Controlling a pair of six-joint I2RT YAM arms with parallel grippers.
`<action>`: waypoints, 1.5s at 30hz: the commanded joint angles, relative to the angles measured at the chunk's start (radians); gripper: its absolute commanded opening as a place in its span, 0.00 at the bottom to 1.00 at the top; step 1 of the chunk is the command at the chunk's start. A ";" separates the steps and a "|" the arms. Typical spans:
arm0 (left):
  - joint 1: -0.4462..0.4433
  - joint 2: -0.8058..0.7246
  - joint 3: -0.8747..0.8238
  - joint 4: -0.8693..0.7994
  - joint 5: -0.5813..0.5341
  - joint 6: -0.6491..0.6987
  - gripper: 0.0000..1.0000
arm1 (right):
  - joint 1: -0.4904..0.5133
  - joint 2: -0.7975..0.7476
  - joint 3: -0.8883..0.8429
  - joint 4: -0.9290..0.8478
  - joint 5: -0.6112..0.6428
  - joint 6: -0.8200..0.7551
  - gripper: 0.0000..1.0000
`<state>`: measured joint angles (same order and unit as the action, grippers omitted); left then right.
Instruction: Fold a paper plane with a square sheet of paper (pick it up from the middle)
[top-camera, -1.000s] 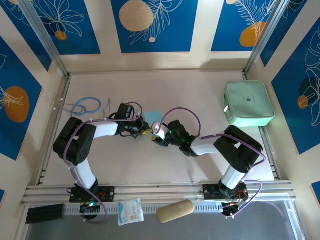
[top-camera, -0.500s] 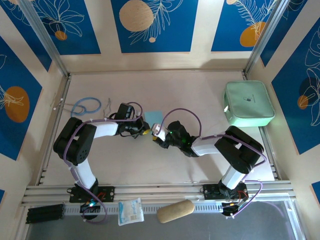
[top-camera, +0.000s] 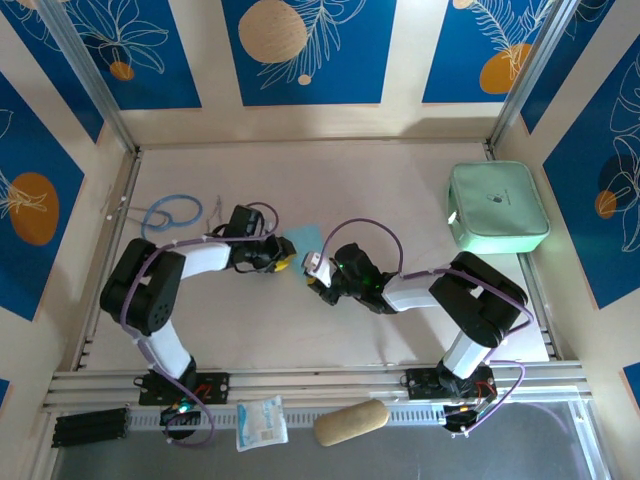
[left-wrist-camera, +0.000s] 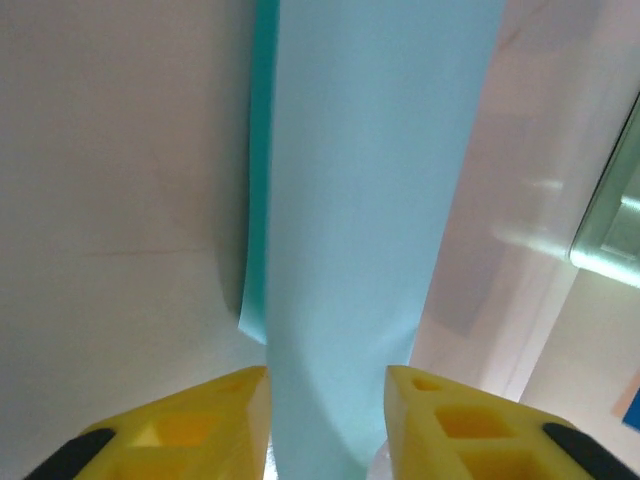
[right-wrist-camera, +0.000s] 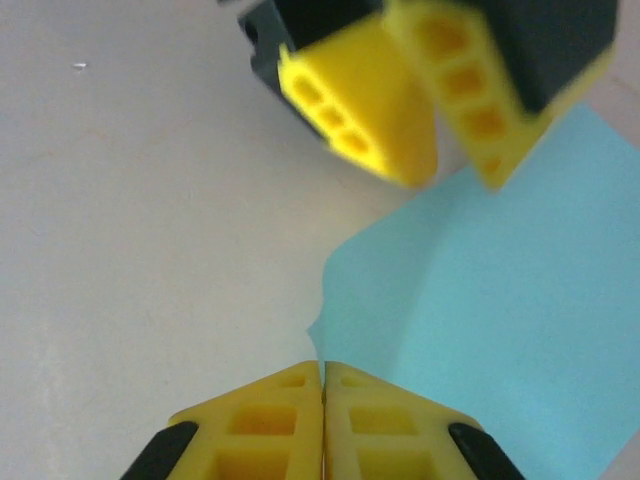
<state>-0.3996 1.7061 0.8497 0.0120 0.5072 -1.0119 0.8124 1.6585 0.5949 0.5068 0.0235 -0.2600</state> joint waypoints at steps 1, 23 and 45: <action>0.017 -0.087 0.003 -0.075 -0.101 0.073 0.40 | 0.009 0.001 0.037 -0.041 -0.066 0.077 0.07; -0.039 0.184 0.255 -0.198 -0.034 0.252 0.20 | -0.070 0.022 0.094 -0.114 -0.320 0.533 0.04; -0.050 0.287 0.302 -0.305 -0.074 0.332 0.09 | -0.102 0.078 0.236 -0.343 -0.201 0.681 0.01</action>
<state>-0.4400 1.9541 1.1465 -0.2298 0.4656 -0.6994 0.7048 1.7218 0.8082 0.2314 -0.2169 0.3946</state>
